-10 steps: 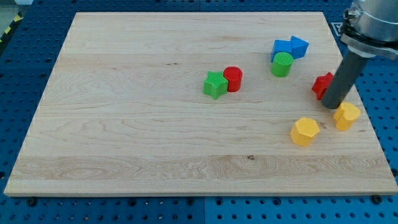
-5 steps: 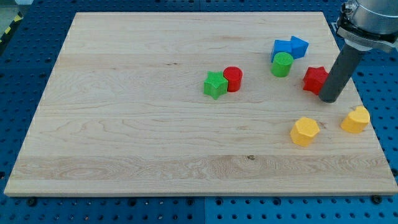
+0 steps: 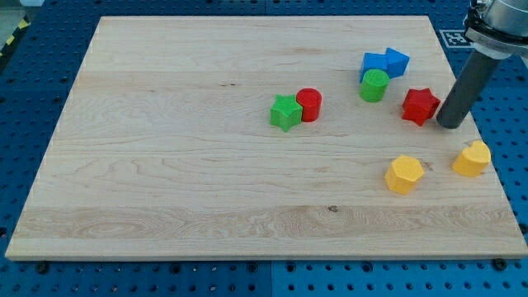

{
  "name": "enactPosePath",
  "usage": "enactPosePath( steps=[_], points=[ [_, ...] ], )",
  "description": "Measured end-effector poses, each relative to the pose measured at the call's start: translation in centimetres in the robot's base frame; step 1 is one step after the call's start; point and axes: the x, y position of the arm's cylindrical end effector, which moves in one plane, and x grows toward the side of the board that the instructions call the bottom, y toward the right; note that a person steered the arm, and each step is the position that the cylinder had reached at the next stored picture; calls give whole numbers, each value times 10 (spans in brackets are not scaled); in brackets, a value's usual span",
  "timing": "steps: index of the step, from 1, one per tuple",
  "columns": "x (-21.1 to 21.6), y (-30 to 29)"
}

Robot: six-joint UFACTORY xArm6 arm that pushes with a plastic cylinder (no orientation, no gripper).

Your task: Slide the red star to the bottom right of the green circle

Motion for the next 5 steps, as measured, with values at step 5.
enactPosePath(
  steps=[5],
  points=[
    [-11,-18]
  ],
)
